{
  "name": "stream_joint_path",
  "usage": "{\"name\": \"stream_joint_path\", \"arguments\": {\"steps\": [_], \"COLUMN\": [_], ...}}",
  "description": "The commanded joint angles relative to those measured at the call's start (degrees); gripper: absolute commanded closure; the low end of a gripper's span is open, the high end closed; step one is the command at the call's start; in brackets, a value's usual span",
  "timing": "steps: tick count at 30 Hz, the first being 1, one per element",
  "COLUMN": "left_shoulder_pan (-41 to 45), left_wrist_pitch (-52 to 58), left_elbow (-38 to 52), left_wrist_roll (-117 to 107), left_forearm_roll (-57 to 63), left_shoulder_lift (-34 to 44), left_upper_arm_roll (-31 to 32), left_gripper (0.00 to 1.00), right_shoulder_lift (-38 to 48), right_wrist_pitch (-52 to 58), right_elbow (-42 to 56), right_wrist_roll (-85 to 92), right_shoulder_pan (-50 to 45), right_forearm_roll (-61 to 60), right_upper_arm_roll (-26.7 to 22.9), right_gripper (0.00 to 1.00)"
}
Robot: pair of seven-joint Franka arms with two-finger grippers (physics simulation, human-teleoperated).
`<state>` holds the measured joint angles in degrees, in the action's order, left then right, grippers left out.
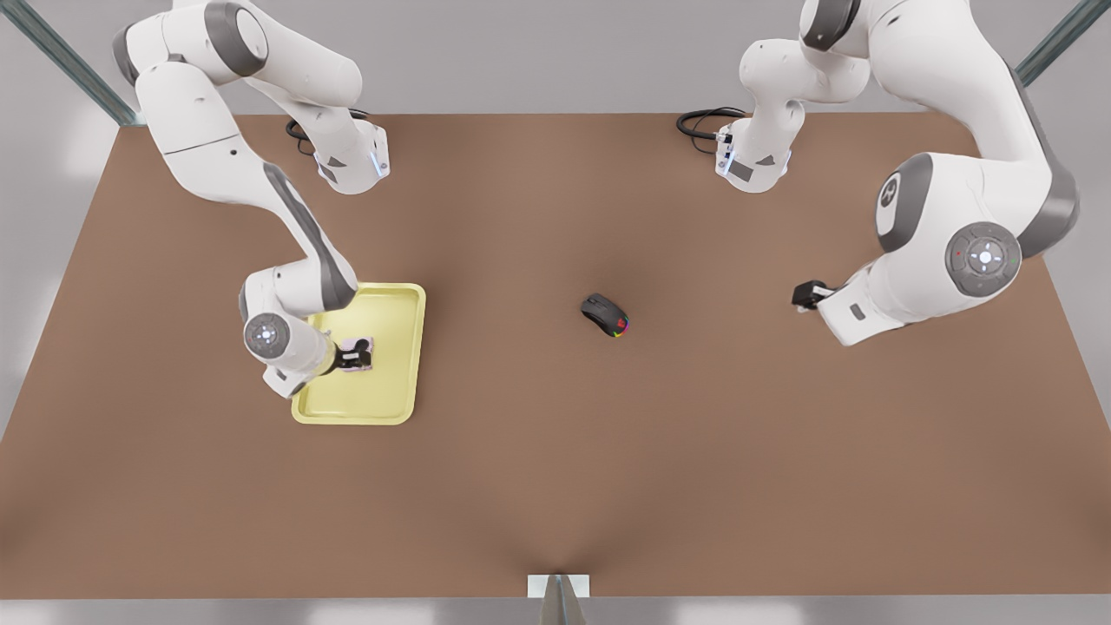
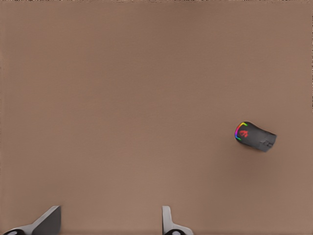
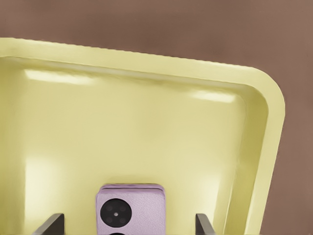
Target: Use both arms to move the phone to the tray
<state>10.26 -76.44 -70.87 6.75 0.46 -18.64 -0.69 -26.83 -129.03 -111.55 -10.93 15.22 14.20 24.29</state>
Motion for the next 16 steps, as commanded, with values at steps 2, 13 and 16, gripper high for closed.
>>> {"name": "stream_joint_path", "arguments": {"steps": [2,13,16], "left_shoulder_pan": [0.02,1.16,1.16], "left_wrist_pitch": [-1.16,-1.25,-0.90], "left_elbow": [-4.97,-7.18,-7.00], "left_wrist_roll": [-1.47,-2.26,-2.26], "left_forearm_roll": [2.27,2.44,2.44], "left_shoulder_lift": [4.65,6.33,5.72], "left_upper_arm_roll": [-0.01,-0.45,-0.45], "left_gripper": [0.00,0.00,0.00], "right_shoulder_lift": [-0.24,16.63,16.46], "right_wrist_pitch": [15.38,34.29,33.85], "right_elbow": [16.36,23.31,23.05], "right_wrist_roll": [12.16,10.22,10.14], "right_shoulder_pan": [-3.09,-8.72,-7.40], "right_forearm_roll": [0.48,-7.25,-7.25], "right_upper_arm_roll": [0.59,-11.54,-11.54], "right_gripper": [0.00,0.00,0.00]}}
